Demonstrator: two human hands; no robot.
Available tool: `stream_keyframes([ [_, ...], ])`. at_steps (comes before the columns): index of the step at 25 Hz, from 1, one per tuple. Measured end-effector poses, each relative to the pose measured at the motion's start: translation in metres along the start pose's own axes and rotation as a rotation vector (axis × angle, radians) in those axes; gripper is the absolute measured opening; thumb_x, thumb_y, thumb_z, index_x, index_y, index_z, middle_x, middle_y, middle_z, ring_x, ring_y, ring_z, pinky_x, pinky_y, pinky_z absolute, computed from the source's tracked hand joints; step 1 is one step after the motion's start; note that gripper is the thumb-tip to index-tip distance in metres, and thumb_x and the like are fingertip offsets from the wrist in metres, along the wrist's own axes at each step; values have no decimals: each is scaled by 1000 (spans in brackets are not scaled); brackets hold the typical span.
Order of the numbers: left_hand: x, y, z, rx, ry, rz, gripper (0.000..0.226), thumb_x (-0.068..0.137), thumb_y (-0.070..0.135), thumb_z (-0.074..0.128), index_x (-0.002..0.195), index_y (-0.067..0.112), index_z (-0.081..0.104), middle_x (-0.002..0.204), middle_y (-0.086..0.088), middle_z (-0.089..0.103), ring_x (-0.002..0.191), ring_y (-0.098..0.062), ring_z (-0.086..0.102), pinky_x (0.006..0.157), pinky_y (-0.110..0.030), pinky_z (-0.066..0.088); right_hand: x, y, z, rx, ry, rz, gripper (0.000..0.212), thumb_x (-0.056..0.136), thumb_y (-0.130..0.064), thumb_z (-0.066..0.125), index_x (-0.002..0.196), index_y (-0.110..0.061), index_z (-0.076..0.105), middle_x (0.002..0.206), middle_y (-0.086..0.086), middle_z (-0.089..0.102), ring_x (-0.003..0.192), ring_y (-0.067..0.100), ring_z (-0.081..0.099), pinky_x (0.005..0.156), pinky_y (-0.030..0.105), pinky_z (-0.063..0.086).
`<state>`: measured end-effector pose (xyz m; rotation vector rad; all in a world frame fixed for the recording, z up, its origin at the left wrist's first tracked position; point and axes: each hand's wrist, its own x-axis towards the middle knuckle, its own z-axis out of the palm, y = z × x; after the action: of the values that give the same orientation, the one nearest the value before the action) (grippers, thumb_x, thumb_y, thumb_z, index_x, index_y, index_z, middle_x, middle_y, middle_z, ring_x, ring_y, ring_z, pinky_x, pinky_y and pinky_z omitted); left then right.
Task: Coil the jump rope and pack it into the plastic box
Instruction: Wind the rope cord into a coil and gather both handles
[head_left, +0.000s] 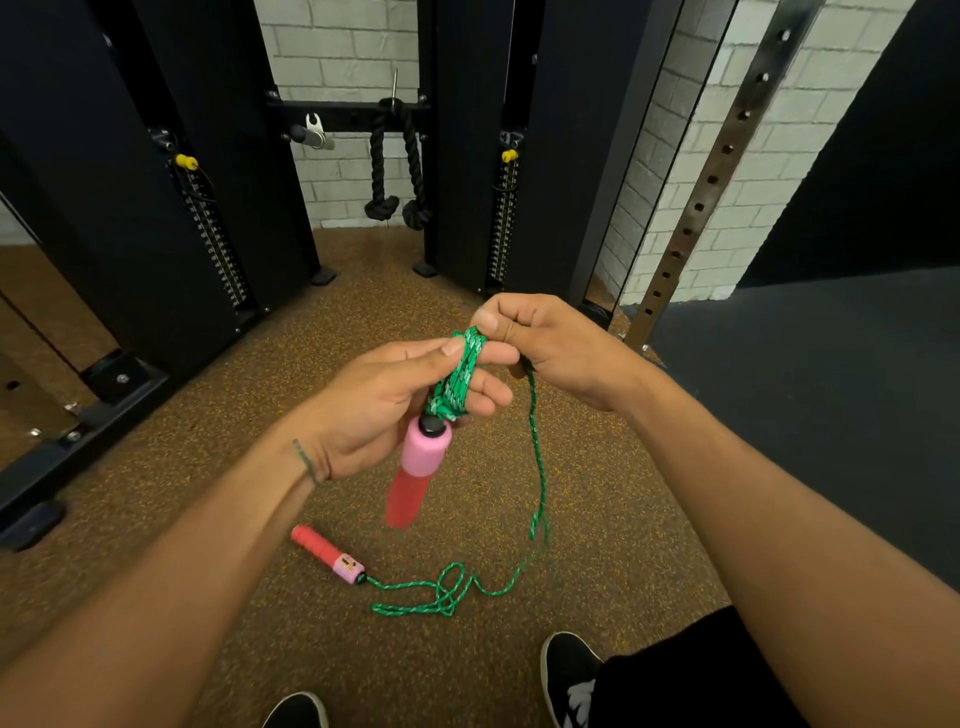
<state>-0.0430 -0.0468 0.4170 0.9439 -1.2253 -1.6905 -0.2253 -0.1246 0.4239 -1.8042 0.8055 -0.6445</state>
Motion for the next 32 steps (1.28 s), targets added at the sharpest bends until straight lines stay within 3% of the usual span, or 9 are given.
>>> stream_keyframes([
  [3,3,-1,1,58,45,20,38,92,27,48,119,7,66,86,-5,75,72,-8,67,72,-18,53,0,2,1,26,-7,37,25,103,-30,48,84,-22,62,83,10,51,68,12,44,61,26,39],
  [8,4,-3,-1,53,82,41,36,92,27,49,118,10,68,90,-7,76,75,-9,68,74,-20,53,-2,6,1,5,-61,112,24,105,-20,46,89,-22,64,84,11,56,68,14,50,62,27,43],
  [12,5,-3,2,-57,50,102,39,93,16,47,131,12,58,117,-11,74,104,-15,71,87,-22,53,-5,8,2,-50,-140,217,33,103,-7,42,104,-33,63,86,6,60,71,18,55,63,31,48],
  [15,6,-2,-1,-13,94,128,49,94,7,47,142,15,47,130,-6,68,121,-16,63,98,-28,52,-8,9,10,-164,-250,299,13,105,-26,46,101,-33,56,81,3,57,69,17,55,61,31,48],
  [19,6,-1,-6,89,216,157,48,94,3,52,139,19,50,126,-2,70,118,-13,64,98,-30,50,-5,6,18,-292,-258,247,13,104,-34,46,96,-43,52,80,-1,56,64,9,49,60,29,46],
  [23,8,0,-6,-30,288,157,39,99,-1,42,136,7,53,120,-11,72,112,-17,69,87,-21,55,-5,1,22,-540,-300,122,25,104,-36,45,80,-35,52,77,-5,58,63,5,51,62,25,42],
  [27,8,-1,-6,-83,302,166,41,101,1,41,140,8,47,126,-9,70,116,-14,66,97,-29,53,-5,-1,20,-625,-296,35,32,103,-42,46,76,-26,53,73,-3,57,66,9,52,61,28,41],
  [29,8,-2,-12,44,310,121,40,101,4,42,140,10,49,123,-5,72,115,-13,67,99,-32,52,-6,-4,20,-646,-286,-40,32,99,-46,51,76,-27,59,74,1,61,67,13,55,62,30,42],
  [32,6,-6,-18,314,243,41,37,100,7,47,134,15,57,118,1,74,111,-11,67,103,-36,47,-8,-8,19,-532,-168,-105,20,94,-45,61,90,-29,73,88,7,73,85,25,67,76,46,51],
])
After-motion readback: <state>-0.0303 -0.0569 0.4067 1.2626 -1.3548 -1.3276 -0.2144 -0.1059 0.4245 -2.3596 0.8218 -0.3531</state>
